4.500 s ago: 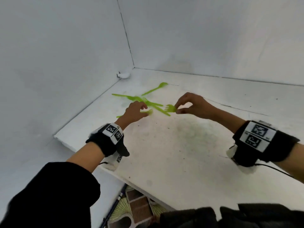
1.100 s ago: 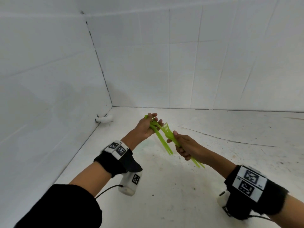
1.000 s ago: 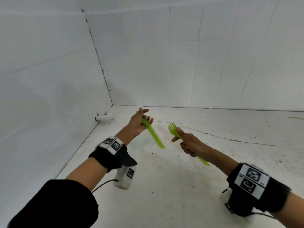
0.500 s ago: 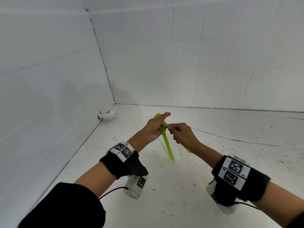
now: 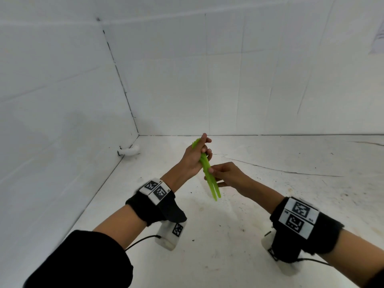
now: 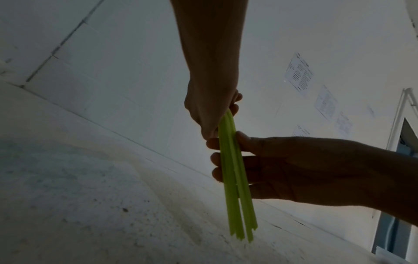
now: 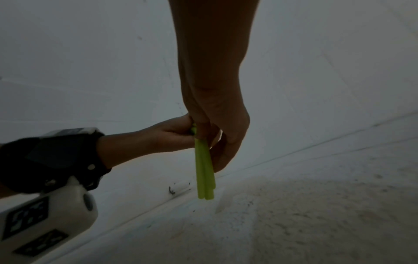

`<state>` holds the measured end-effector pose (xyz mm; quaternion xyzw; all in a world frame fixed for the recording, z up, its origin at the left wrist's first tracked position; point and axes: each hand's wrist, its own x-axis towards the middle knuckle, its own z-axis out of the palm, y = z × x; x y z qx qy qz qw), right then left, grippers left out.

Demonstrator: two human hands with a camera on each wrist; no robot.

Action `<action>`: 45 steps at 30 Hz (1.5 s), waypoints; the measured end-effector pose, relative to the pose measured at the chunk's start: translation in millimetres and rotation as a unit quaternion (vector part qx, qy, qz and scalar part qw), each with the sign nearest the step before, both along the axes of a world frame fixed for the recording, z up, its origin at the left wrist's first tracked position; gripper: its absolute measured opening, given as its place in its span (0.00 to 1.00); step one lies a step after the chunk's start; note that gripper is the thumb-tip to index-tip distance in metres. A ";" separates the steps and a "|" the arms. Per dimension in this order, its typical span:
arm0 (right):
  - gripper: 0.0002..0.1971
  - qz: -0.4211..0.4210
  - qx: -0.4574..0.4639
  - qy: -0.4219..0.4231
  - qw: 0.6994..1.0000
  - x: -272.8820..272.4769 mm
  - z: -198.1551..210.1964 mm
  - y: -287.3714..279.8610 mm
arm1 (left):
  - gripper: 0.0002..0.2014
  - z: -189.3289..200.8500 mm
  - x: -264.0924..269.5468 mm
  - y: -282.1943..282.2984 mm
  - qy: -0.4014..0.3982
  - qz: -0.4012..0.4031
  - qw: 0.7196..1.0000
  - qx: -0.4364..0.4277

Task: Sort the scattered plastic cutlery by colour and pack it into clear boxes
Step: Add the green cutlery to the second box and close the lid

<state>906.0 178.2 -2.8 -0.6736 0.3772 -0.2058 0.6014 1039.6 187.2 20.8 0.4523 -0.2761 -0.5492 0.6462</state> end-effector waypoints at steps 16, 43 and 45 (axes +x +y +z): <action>0.06 -0.109 -0.238 0.134 0.956 -88.1 7.5 17.5 | 0.12 -6.7 -76.2 -4.0 -0.152 -0.108 0.982 -0.026; 0.08 -0.401 -0.173 0.181 0.881 -512.9 34.2 111.9 | 0.06 20.5 -477.6 0.6 -0.225 -0.391 0.878 -0.162; 0.08 -0.425 -0.171 0.192 0.868 -546.8 32.9 126.5 | 0.06 17.6 -517.0 4.3 -0.231 -0.406 0.866 -0.178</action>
